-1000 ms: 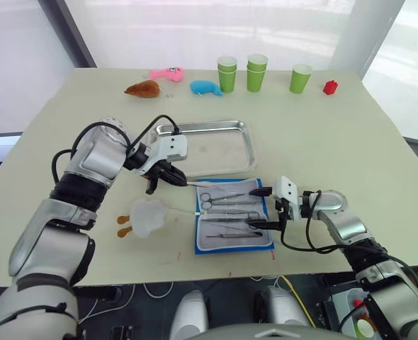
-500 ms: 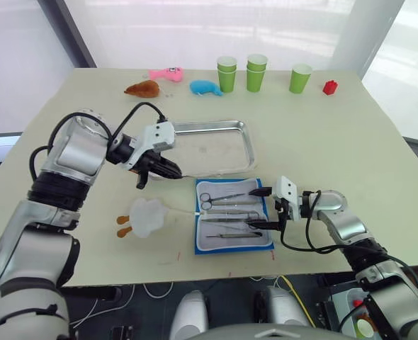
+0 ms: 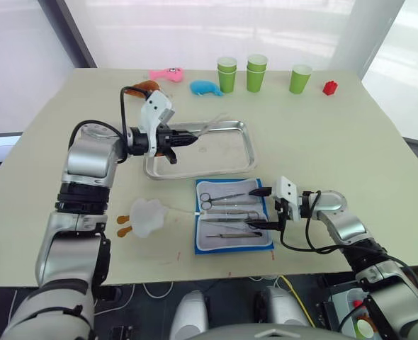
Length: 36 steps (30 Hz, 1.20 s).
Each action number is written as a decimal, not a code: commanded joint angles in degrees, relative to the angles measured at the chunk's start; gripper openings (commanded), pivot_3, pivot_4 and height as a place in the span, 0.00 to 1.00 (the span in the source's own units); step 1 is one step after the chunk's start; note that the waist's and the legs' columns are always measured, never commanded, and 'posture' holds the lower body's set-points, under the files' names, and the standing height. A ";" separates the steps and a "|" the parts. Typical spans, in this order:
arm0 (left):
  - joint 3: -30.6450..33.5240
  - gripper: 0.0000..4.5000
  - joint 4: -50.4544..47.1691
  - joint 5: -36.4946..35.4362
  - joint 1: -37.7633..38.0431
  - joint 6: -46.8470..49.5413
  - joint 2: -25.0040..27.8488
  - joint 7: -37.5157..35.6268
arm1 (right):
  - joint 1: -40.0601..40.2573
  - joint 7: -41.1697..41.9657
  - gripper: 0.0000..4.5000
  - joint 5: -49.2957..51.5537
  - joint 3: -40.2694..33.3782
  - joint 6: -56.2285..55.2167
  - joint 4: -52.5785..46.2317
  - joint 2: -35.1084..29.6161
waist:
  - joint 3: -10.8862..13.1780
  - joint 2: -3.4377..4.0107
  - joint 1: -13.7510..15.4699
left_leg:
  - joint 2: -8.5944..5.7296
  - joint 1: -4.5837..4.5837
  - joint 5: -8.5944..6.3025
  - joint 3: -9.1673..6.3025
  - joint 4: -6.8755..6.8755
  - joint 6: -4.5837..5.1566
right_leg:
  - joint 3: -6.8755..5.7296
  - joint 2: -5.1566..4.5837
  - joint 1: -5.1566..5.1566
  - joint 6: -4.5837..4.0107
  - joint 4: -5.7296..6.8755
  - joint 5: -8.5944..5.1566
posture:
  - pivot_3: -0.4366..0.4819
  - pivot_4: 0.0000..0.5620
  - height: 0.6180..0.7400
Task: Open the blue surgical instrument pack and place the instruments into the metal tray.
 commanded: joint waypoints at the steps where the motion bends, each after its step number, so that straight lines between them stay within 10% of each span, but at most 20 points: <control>1: 3.85 0.01 -2.31 2.15 0.54 2.11 -3.86 13.94 | 4.87 -1.44 1.00 -8.94 6.75 3.80 10.08 -1.61 | 0.00 0.00 0.00 | 0.00 0.00 0.01 -0.01 0.00 -0.01 | 0.00 0.00 0.01 0.02 0.00 0.01 | 0.48 0.27 1.00; 14: 10.80 0.01 -7.94 5.47 6.55 13.33 -17.19 42.71 | 4.49 -1.21 1.00 -9.01 6.95 3.75 10.23 -1.79 | 0.05 -0.03 -0.01 | -0.01 0.04 0.18 -0.06 0.00 -0.37 | -0.02 -0.05 0.07 -0.15 0.00 0.17 | 0.48 0.27 1.00; 36: 15.23 0.01 -9.21 4.02 9.30 17.09 -21.14 53.35 | 4.45 -1.34 1.00 -8.90 6.80 3.11 10.58 -1.58 | -0.04 -0.18 -0.03 | -0.01 0.04 0.31 -0.19 -0.05 -0.92 | -0.11 -0.04 0.07 -0.21 0.00 0.22 | 0.48 0.27 1.00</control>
